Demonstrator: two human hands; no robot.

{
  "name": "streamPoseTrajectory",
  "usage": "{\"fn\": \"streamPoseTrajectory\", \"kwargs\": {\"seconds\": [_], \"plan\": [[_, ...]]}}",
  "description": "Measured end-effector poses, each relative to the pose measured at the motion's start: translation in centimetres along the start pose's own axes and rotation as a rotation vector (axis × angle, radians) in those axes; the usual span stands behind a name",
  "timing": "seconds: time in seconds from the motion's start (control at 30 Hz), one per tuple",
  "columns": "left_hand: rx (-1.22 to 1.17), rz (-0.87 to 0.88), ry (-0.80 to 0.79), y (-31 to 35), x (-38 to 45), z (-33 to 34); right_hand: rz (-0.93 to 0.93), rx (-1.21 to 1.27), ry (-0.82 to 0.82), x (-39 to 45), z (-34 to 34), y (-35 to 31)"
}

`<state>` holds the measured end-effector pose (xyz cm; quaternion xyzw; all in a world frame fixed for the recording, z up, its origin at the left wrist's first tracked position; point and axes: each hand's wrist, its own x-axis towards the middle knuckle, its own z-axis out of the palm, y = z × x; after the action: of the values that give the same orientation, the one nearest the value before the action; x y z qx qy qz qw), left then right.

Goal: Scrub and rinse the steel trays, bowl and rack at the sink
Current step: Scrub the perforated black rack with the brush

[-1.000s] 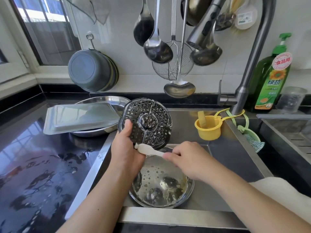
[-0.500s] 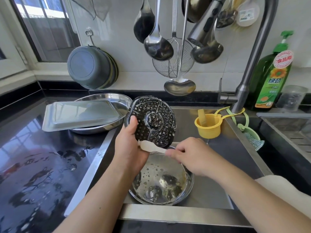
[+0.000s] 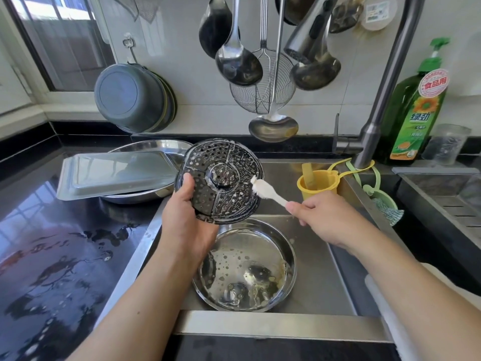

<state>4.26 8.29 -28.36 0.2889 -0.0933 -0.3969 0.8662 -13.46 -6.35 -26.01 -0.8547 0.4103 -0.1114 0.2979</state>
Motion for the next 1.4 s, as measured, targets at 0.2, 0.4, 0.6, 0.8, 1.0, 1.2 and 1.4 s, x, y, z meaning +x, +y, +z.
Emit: {"fn": "streamPoseTrajectory", "kwargs": {"seconds": [0.2, 0.4, 0.6, 0.8, 1.0, 1.2, 1.4], "plan": [[-0.002, 0.015, 0.009, 0.4, 0.1, -0.2, 0.009, -0.008, -0.181, -0.7, 0.6, -0.4], [0.123, 0.026, -0.022, 0.0, -0.4, 0.3, 0.026, 0.074, -0.07, -0.6, 0.1, -0.5], [0.158, 0.023, -0.026, -0.3, -0.3, 0.2, -0.016, 0.047, -0.143, -0.8, 0.9, -1.4], [0.163, 0.013, -0.014, -0.2, -0.6, 0.5, -0.05, -0.025, -0.254, -1.5, 1.4, -1.1], [0.17, 0.017, -0.033, -0.3, -1.1, 0.9, -0.008, 0.075, -0.089, -0.6, 0.4, -0.8], [0.11, -0.003, -0.033, -0.3, -0.7, 0.6, -0.077, 0.019, -0.228, -1.4, 1.7, -1.7], [0.005, 0.002, -0.022, 0.1, -0.4, 0.2, -0.081, 0.0, -0.253, -1.6, 1.4, -1.0]]}}
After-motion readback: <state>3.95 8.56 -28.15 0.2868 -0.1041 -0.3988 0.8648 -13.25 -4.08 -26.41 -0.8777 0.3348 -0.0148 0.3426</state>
